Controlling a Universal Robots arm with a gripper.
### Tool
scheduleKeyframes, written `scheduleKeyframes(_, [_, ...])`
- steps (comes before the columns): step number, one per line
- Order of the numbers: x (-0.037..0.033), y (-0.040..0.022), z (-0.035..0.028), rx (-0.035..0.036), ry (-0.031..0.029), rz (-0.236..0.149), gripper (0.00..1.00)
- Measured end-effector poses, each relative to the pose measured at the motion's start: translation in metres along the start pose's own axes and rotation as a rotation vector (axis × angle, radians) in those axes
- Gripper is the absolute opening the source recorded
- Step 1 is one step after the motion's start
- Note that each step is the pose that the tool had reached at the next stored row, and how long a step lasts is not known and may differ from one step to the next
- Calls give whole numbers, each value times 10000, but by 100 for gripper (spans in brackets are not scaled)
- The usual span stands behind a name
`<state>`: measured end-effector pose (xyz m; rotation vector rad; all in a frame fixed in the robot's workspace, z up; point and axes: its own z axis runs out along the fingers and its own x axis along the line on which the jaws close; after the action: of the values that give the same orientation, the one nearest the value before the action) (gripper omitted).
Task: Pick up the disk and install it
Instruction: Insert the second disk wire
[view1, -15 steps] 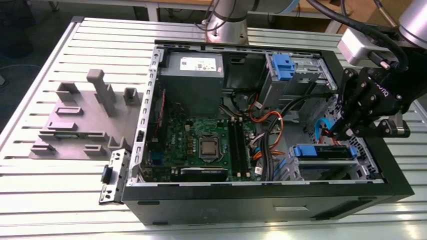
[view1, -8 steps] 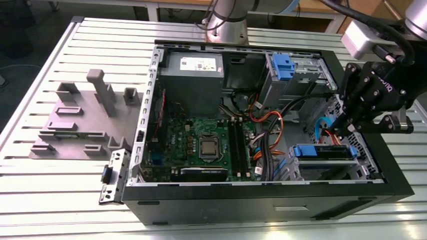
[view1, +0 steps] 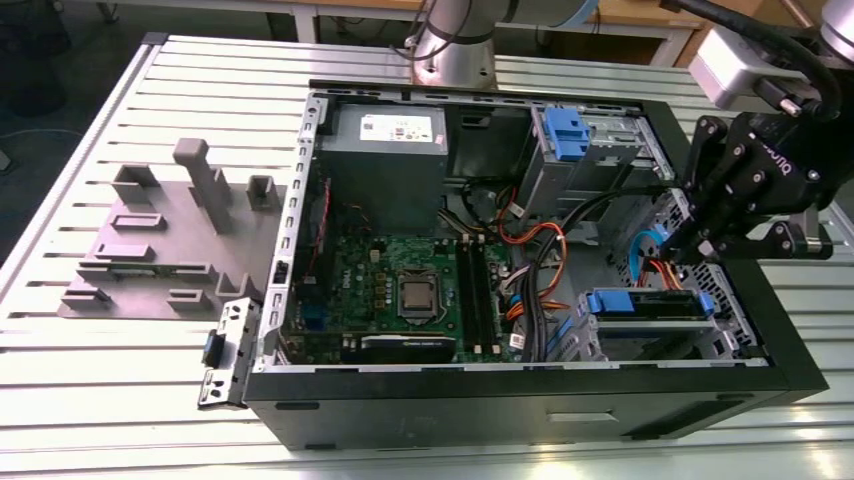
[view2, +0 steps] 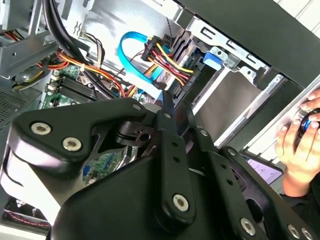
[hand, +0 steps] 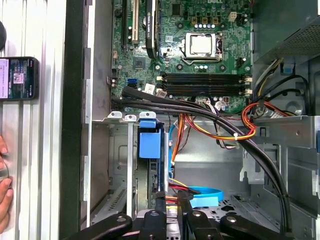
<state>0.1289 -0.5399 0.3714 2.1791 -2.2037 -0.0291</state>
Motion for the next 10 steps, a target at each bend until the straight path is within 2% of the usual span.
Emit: scheduleKeyframes(10, [-109,1,-3,0,-11,0,24])
